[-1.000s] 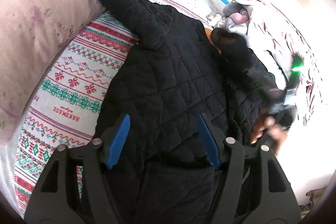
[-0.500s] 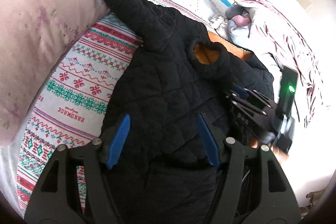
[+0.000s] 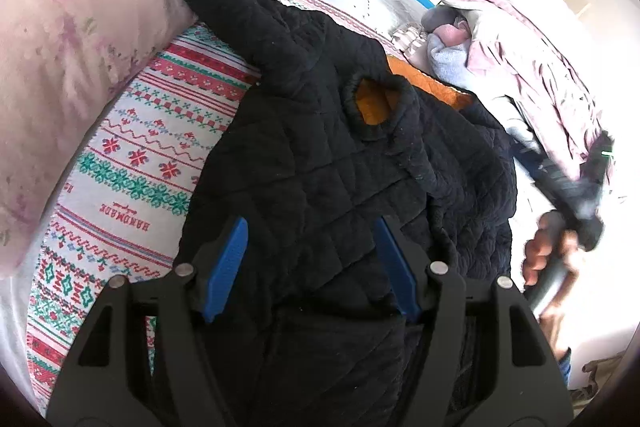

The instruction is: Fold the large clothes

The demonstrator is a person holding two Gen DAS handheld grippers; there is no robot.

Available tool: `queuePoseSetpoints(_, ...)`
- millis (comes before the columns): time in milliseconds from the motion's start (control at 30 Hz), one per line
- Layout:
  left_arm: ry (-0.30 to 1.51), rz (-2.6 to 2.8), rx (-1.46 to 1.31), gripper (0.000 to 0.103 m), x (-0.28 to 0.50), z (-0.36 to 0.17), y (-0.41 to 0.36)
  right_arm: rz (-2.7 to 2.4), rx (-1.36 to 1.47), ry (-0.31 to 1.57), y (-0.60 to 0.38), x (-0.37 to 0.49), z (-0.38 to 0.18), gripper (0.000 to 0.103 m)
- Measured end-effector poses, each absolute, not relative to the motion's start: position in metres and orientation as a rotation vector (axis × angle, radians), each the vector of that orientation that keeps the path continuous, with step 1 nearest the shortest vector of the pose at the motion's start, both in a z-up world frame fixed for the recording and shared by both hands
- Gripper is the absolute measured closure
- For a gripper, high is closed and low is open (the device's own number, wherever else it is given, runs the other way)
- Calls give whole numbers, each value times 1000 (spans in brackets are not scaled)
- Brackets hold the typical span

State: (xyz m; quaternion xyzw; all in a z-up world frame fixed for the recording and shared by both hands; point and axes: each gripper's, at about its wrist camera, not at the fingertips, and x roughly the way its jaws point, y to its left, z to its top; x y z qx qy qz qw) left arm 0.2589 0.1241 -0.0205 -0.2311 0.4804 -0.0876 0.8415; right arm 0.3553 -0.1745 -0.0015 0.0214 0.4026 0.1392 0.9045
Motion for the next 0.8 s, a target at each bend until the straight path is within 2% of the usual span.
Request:
queuePoseSetpoints(67, 1022, -178, -484, 36, 259, -22, 124, 219, -15, 1042, -165, 368, -68, 27)
queuePoseSetpoints(100, 1025, -178, -488, 36, 259, -23, 124, 220, 22, 1053, -164, 366, -82, 27)
queuePoseSetpoints(167, 1029, -182, -498, 36, 260, -23, 125, 229, -15, 989, -157, 352, -79, 27)
queuePoseSetpoints(300, 1030, -184, -490, 36, 261, -23, 122, 337, 28, 1085, -173, 360, -49, 27)
queuePoseSetpoints(467, 1037, -187, -480, 36, 261, -25, 119, 189, 179, 846, -232, 379, -1, 27)
queuePoseSetpoints(600, 1032, -185, -486, 36, 262, -25, 120, 41, 174, 949, -260, 416, -24, 30)
queuePoseSetpoints(733, 1038, -189, -480, 36, 262, -26, 118, -184, 73, 830, -278, 429, -25, 30)
queuePoseSetpoints(800, 1043, -192, -472, 36, 263, -28, 116, -264, 8, 861, -288, 444, -40, 33)
